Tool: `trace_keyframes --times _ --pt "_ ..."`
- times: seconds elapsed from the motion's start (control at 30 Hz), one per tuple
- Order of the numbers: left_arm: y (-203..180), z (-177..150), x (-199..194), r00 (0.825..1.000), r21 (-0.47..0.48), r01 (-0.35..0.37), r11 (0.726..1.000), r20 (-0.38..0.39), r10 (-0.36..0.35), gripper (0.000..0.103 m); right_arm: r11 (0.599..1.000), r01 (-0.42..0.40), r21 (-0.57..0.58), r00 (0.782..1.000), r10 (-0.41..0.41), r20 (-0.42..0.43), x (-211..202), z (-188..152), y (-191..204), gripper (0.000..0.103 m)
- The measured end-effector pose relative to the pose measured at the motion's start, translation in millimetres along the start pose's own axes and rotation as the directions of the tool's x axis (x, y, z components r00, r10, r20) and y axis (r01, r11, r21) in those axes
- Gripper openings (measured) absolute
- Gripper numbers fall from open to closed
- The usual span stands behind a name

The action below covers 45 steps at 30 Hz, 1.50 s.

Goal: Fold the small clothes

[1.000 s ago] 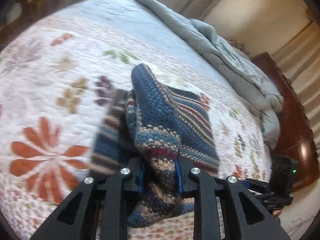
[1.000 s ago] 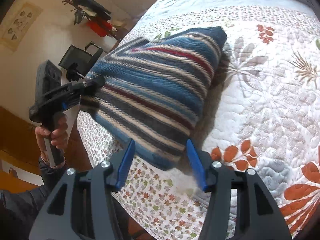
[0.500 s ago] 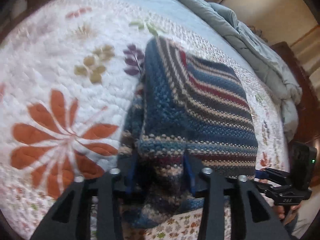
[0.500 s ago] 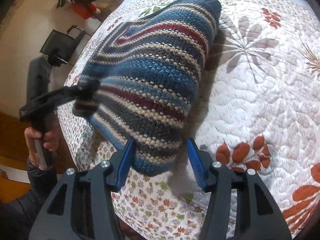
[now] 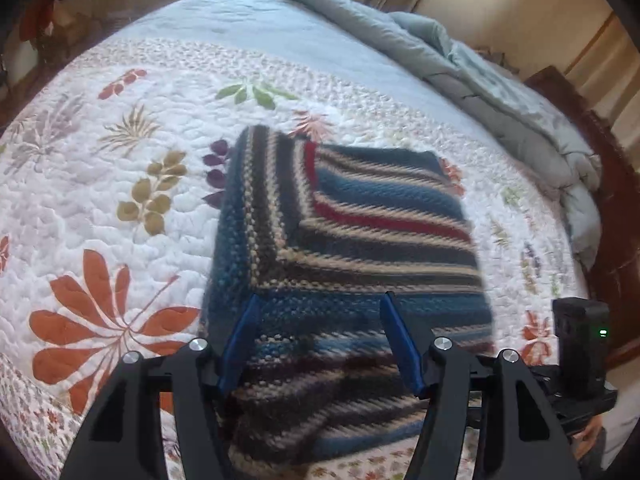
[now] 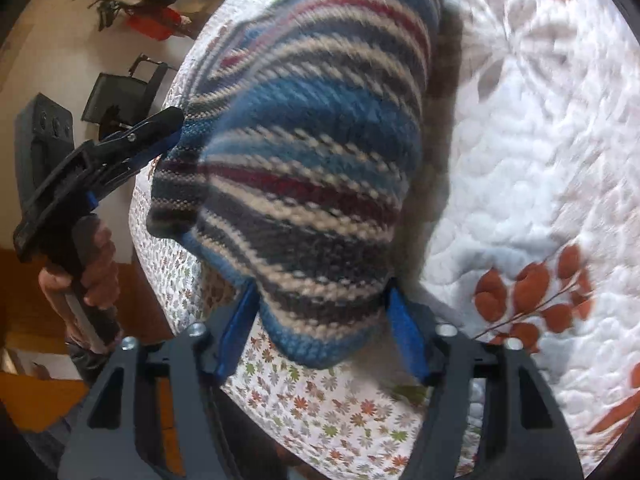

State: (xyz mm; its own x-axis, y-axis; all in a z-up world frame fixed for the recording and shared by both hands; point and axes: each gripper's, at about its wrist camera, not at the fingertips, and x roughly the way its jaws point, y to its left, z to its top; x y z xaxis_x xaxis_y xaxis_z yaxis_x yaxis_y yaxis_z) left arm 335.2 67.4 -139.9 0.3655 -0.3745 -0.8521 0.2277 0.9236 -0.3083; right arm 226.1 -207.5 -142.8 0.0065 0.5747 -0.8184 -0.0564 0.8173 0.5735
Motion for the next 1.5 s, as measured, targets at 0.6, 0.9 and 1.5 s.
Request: trace_keyframes --times 0.6,0.9,1.5 --pt "-8 -1 0 1.000 0.038 -0.001 0.999 0.001 0.001 0.063 0.990 0.113 -0.083 0.993 -0.109 0.052 -27 -23 11 0.040" --pt "-15 24 -2 1.000 0.044 0.003 0.999 0.019 -0.004 0.068 0.983 0.181 -0.035 0.962 -0.169 0.217 -81 42 14 0.067" --pt "-23 25 -1 0.998 0.111 -0.020 0.994 0.061 0.013 0.072 0.994 0.105 0.012 0.983 -0.105 0.149 -29 117 -20 0.044"
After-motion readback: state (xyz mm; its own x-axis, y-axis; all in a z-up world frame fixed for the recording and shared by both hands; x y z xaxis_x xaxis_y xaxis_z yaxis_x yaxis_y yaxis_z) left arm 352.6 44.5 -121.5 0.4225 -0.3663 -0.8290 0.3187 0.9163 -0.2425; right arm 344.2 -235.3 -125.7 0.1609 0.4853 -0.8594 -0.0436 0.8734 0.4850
